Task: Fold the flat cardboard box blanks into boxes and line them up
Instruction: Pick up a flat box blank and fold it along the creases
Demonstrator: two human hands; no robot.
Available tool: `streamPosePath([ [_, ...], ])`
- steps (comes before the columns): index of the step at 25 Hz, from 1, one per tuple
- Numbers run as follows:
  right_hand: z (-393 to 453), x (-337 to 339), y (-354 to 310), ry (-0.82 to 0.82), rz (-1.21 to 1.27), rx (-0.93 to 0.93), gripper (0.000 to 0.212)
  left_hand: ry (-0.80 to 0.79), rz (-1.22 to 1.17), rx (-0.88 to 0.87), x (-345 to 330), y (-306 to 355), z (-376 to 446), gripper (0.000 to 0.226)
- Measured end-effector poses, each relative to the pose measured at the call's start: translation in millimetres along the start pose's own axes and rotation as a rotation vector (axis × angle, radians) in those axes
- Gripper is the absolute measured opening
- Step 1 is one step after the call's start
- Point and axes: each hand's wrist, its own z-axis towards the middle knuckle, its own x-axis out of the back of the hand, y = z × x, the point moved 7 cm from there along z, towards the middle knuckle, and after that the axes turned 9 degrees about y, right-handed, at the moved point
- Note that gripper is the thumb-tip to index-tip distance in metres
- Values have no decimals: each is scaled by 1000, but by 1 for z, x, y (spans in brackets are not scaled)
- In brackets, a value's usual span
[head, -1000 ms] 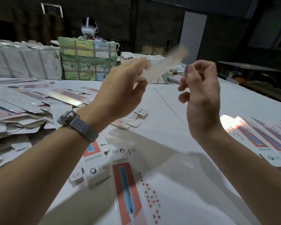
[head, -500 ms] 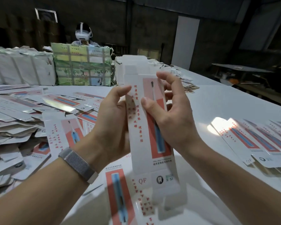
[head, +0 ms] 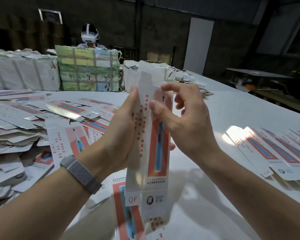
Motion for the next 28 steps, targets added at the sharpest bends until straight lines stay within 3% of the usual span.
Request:
streamPosePath([
  [2,5,4,-4,5,45,-2,27,-78,20,-23,-4,0,0,61],
  [5,16,8,-7,-67,121,-79,29,-145,81,-69,-7,0,2,66],
  [9,25,16,-14,-186,22,-54,33,-187,139,-75,-11,1,2,71],
  [13,23,13,-13,-293,90,-107,21,-214,177,-54,-10,-1,0,77],
  [19,19,9,-14,-206,162,-178,36,-249,107,21,-17,-9,-6,77],
  [22,18,9,-20,-175,293,-186,41,-192,94,59,-18,-14,-8,77],
  [28,11,12,-30,-13,493,-92,17,-140,111,-86,-21,-2,-8,106],
])
